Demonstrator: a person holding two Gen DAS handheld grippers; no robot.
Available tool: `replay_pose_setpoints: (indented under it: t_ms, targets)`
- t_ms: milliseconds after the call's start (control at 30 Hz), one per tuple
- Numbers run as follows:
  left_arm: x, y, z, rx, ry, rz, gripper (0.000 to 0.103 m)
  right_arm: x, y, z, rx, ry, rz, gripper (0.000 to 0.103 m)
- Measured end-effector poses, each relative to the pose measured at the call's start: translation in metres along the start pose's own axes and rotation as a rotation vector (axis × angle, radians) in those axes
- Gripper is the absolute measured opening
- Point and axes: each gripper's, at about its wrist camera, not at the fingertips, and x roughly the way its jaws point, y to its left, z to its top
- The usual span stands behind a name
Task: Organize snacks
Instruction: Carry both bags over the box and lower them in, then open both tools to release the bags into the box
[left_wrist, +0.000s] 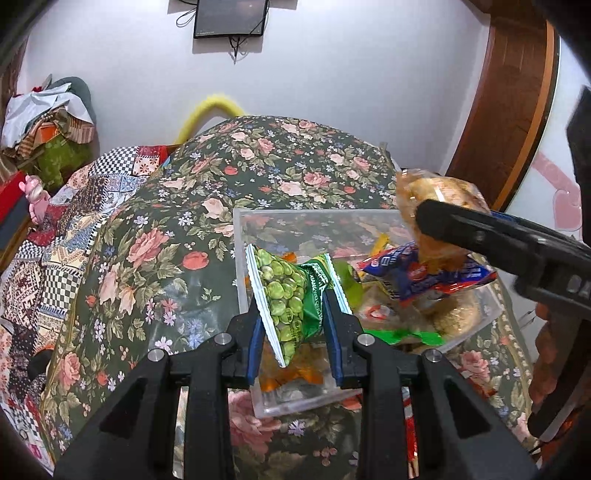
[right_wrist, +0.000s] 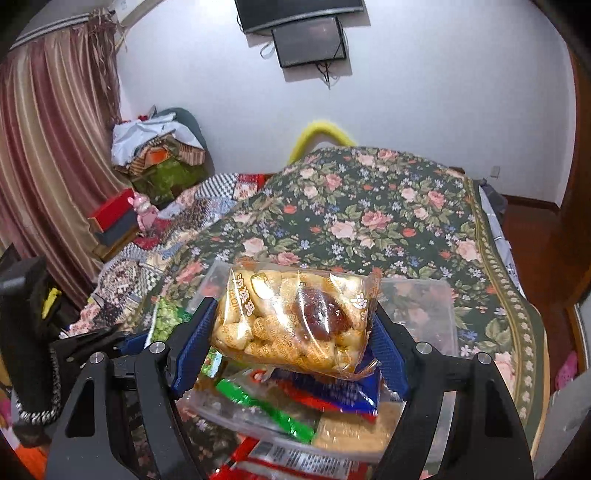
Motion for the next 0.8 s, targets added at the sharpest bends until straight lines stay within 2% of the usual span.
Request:
replay_pose_setpoints:
  t_ms: [300, 500, 600, 800]
  targets:
    - [0.012, 0.003, -0.002, -0.014, 0.039, -0.002, 0.033, 0.018, 0.002, -0.001, -0.028, 0.047, -0.030, 0.078]
    - [0.006, 0.003, -0.002, -0.032, 0.037, -0.045, 0.050, 0.017, 0.005, -0.002, -0.057, 0.061, -0.030, 0.081]
    - [-0.001, -0.002, -0.002, -0.021, 0.017, -0.028, 0.061, 0.013, 0.008, -0.005, -0.071, 0.063, -0.038, 0.081]
    - [-0.018, -0.004, -0.002, -0.007, -0.009, -0.009, 0.064, -0.008, 0.003, -0.011, -0.063, 0.043, -0.033, 0.082]
